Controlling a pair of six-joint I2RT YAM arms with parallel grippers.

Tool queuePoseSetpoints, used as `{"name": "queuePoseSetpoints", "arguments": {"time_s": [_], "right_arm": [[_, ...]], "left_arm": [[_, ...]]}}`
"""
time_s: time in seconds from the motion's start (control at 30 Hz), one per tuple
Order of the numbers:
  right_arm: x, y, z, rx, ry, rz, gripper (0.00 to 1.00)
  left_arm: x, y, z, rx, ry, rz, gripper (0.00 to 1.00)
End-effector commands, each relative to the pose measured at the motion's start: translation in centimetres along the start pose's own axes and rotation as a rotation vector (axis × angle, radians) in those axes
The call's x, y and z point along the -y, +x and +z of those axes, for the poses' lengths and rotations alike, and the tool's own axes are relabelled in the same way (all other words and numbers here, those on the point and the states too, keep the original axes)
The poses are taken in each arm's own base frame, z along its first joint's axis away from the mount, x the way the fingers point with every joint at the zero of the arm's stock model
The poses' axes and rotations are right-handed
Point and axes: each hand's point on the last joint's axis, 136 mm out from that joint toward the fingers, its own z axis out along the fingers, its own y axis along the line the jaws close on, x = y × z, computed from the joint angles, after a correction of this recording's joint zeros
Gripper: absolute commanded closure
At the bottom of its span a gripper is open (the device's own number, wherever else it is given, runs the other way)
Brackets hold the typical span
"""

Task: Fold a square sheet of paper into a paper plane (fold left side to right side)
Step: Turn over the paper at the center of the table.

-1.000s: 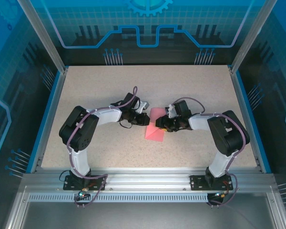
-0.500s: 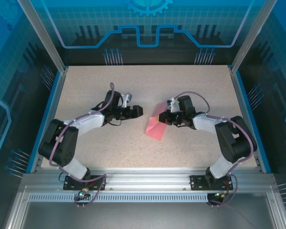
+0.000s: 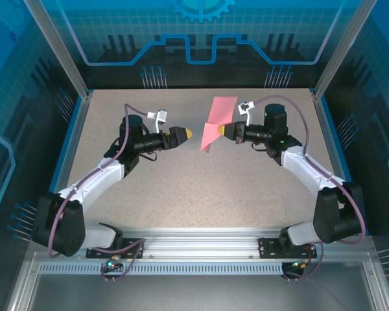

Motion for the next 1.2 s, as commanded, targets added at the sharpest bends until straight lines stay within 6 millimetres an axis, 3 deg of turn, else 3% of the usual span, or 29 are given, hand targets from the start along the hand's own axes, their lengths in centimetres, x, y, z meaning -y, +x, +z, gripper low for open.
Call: {"name": "queuePoseSetpoints", "arguments": {"time_s": [0.0, 0.23, 0.5, 0.7, 0.97, 1.17], "right_arm": [[-4.6, -1.6, -0.5, -0.009, -0.143, -0.111, 0.95], [-8.0, -1.5, 0.5, -0.041, -0.232, -0.151, 0.94], [-8.1, -1.0, 1.4, -0.044, -0.274, -0.120, 0.93], [-7.0, -0.2, 1.6, -0.053, -0.244, -0.091, 0.93], [-5.6, 0.4, 1.7, -0.051, -0.206, -0.052, 0.90], [-5.0, 0.6, 1.6, -0.047, -0.189, -0.034, 0.77]], "left_arm": [[4.4, -0.6, 0.0, -0.034, 0.142, 0.061, 0.01], [7.1, -0.3, 1.3, -0.073, 0.215, 0.104, 0.01], [7.3, -0.4, 2.1, -0.076, 0.230, 0.088, 0.15], [7.5, -0.4, 2.0, -0.066, 0.235, 0.090, 0.32], [7.2, -0.3, 1.6, -0.058, 0.204, 0.092, 0.67], [6.8, 0.0, 1.5, -0.058, 0.184, 0.095, 0.85]]}}
